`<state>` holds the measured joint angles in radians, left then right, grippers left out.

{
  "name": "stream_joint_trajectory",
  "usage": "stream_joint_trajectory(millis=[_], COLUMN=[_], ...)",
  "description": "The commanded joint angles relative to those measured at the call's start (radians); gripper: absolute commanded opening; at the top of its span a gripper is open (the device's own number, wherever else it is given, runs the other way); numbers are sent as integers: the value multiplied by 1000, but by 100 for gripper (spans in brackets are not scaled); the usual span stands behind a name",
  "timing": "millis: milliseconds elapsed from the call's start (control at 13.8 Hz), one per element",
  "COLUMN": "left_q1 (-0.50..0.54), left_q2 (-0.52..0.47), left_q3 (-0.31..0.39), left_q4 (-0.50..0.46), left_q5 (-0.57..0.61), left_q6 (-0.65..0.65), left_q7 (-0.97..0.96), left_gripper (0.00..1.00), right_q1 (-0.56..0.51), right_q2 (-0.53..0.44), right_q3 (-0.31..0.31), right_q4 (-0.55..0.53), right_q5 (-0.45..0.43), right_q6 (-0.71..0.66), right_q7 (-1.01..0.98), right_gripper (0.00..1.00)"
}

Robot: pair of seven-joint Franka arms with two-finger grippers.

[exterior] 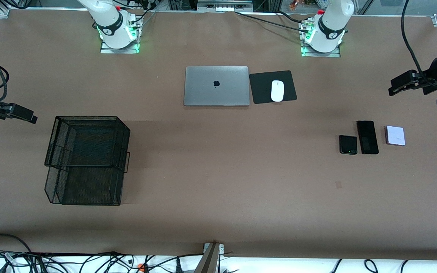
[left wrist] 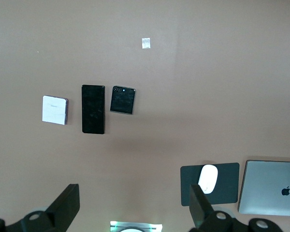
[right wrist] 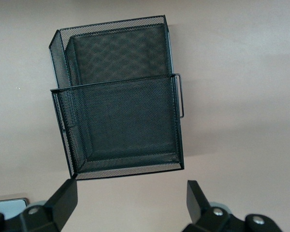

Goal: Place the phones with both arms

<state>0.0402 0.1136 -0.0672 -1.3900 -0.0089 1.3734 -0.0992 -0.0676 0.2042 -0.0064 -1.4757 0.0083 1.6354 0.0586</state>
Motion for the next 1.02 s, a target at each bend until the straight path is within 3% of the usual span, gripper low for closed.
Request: stream_joint_trajectory(millis=[0,653,943], left_q1=[-8,1,0], left_q2=[-23,-18,-22], left_q3=[20,20,9], left_q4=[-20,-30,-157], left_q5=[-25,-2,69], left_q6=[4,12,86], left_q7=[-2,9,53], left_gripper=[100,100,100], right_q1=[-4,5,5], right_q2=[-8,-6,-5], right_q3=[0,0,0], right_q4=[6,18,12], right_q5=[15,19,24], right_q6=[-2,-9,-12], right_q7=[-23,-25,-25], right_gripper=[100,100,100])
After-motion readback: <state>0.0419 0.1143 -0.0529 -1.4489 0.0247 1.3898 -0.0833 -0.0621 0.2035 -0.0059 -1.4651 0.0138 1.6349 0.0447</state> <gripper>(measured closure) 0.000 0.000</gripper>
